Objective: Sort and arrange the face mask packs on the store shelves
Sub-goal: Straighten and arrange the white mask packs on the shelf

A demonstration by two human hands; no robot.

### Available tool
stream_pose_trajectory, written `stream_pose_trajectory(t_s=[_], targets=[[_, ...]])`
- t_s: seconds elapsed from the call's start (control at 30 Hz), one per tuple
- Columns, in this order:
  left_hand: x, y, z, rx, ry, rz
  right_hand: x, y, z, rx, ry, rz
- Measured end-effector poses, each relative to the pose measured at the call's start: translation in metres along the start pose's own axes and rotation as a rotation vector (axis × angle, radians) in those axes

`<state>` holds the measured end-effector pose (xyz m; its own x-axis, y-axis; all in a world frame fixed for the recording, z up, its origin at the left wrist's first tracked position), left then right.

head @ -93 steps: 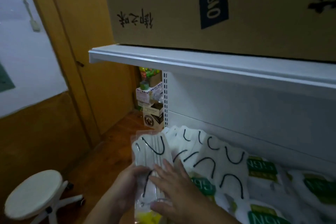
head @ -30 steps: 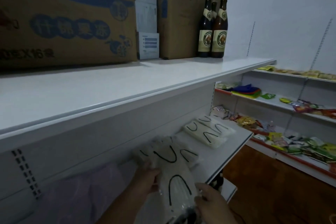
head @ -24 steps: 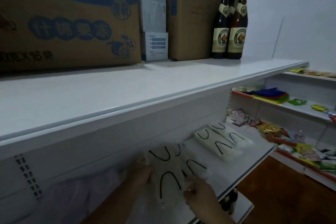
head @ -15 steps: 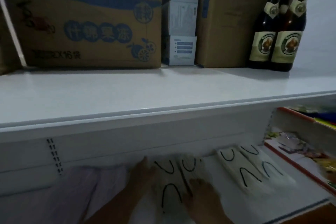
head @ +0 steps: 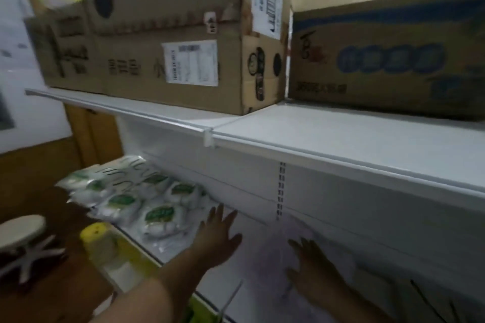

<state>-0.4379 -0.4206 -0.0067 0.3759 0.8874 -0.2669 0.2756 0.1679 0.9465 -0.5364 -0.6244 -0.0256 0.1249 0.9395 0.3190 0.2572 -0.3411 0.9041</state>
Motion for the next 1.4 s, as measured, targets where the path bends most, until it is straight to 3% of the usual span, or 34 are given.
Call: stream_pose_trajectory(t_s=[0.17, 0.47, 0.83, 1.0, 1.2, 1.4], targets=[[0.117, 0.023, -0.041, -0.076, 0.080, -0.044, 0.118, -0.027, 0.044, 0.082, 0.172, 0.071], [0.297, 0.036, -0.071, -0.048, 0.195, -0.006, 0.258, -0.078, 0.098, 0.206, 0.220, 0.075], [0.412, 0.035, -0.070, -0.038, 0.278, -0.146, 0.375, -0.107, 0.165, 0.201, 0.282, 0.059], [0.450, 0.023, -0.048, 0.044, 0.320, -0.188, 0.423, -0.117, 0.228, 0.179, 0.313, 0.003], [0.513, 0.054, -0.002, 0.057, 0.393, -0.316, 0.477, -0.114, 0.322, 0.178, 0.345, 0.105], [0.541, 0.081, 0.047, 0.002, 0.336, -0.325, 0.493, -0.106, 0.375, 0.190, 0.330, 0.172]])
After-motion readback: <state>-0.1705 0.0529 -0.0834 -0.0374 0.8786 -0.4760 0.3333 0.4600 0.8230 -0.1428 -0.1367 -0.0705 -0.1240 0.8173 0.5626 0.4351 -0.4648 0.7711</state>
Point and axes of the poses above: each hand's wrist, its own z-axis towards the middle knuckle, its own y-axis out of the back of the hand, x = y × z, the point moved 3 cm from there along z, towards the middle knuckle, and after that the axes turned 14 degrees about x, right-handed, at the moved point
